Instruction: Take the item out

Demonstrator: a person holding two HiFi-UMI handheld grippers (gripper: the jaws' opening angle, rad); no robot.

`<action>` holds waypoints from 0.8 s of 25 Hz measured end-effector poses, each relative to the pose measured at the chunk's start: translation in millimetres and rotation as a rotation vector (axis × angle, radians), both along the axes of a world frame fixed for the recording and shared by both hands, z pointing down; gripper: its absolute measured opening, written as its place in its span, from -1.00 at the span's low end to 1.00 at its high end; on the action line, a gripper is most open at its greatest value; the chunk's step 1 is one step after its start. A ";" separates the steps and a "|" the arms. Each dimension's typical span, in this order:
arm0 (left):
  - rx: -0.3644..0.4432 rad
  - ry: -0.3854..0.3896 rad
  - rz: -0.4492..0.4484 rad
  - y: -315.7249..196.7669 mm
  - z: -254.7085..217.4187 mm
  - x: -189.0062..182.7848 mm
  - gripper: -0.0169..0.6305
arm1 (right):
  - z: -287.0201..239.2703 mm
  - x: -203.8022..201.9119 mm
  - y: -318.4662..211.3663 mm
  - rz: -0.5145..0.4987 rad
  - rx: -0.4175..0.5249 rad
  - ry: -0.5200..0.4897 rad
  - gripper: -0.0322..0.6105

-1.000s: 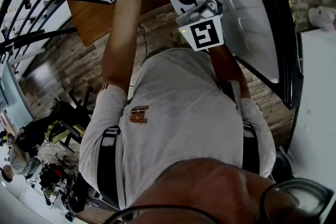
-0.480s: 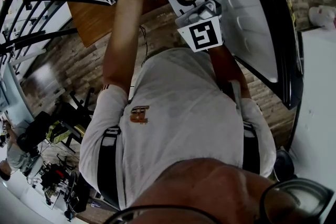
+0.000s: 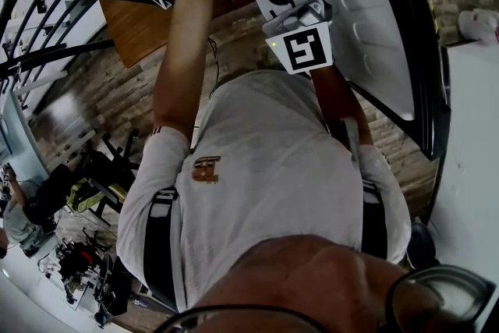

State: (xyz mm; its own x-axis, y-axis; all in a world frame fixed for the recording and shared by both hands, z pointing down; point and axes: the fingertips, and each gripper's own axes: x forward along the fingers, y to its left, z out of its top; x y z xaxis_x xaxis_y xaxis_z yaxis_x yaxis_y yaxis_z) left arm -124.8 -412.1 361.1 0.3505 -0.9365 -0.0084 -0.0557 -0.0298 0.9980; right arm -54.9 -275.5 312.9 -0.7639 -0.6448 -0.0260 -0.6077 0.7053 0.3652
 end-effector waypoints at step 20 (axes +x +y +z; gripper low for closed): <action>0.049 0.007 -0.029 16.6 -35.4 -0.8 -0.86 | -48.1 5.7 -46.5 -0.053 -0.045 -0.222 -0.79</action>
